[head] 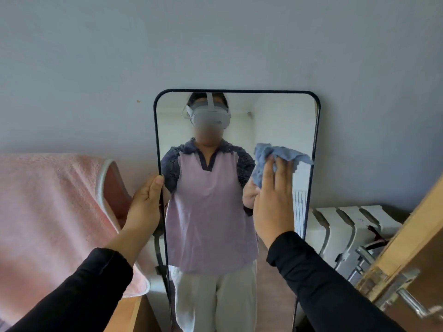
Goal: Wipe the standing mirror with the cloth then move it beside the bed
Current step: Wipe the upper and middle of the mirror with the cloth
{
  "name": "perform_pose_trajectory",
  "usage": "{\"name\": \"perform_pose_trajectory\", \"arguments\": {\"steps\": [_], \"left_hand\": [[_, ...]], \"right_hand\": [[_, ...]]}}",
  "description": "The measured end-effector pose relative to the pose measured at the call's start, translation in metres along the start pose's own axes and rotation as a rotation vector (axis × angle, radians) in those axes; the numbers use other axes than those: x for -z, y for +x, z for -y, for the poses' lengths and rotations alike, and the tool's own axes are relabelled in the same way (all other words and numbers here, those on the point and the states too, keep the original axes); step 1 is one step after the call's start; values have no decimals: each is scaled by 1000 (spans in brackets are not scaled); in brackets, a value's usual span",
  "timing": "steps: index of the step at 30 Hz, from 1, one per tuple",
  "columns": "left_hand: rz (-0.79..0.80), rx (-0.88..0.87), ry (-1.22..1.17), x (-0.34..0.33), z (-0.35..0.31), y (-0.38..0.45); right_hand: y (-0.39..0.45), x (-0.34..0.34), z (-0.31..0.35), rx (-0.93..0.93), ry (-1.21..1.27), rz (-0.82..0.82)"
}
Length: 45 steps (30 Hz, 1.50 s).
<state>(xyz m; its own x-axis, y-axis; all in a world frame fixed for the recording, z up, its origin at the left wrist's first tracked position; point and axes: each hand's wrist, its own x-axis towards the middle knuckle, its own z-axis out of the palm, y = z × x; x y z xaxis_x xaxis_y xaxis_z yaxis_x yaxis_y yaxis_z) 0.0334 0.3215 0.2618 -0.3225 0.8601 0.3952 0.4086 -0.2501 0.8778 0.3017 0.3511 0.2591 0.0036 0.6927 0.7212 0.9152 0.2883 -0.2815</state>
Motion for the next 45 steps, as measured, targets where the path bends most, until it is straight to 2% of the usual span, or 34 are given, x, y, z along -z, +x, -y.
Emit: {"name": "perform_pose_trajectory", "arguments": {"steps": [3,5,9,12,14,16,18,20,22,25,27,29,31,36,38,40,42,45], "left_hand": [[13,-12,10,2,3,2],[23,-15,7,3,4,2],[-10,18,-7,0,3,1],[-22,33,-49,-3,3,-1],[-26,37,-61,-4,2,-1],[-26,34,-70,-5,3,-1],[-30,33,-60,-4,4,-2],[-28,35,-37,-2,6,-5],[-22,38,-32,-2,7,-9],[-21,35,-37,-3,6,-16],[-28,45,-45,-5,5,-18],[-52,75,-51,-7,5,-19],[-62,94,-61,-9,5,-19],[-70,124,-83,-12,6,-19],[-61,142,-73,-11,7,-20],[-53,175,-57,-9,11,-20],[-34,175,-37,-6,17,-19],[-17,174,-25,-6,18,-21]], "right_hand": [[-2,11,-25,177,-125,50],[0,20,-44,199,-197,52],[4,22,-42,-118,-45,-13],[9,12,-5,-170,26,-61],[4,6,21,-57,30,-24],[-9,-2,38,152,-10,44],[-19,-9,37,346,-64,111],[-14,-2,19,442,-100,143],[-10,9,-1,374,-101,145],[-9,16,-10,2,56,12],[-7,8,5,-110,154,-34],[-5,-2,24,-55,196,-32],[-10,-9,46,42,176,40],[-37,-25,79,498,0,168],[-37,-21,67,556,-42,192],[-32,-13,45,493,-99,194],[-25,-3,22,300,-118,165],[-19,0,14,6,24,30]]}}
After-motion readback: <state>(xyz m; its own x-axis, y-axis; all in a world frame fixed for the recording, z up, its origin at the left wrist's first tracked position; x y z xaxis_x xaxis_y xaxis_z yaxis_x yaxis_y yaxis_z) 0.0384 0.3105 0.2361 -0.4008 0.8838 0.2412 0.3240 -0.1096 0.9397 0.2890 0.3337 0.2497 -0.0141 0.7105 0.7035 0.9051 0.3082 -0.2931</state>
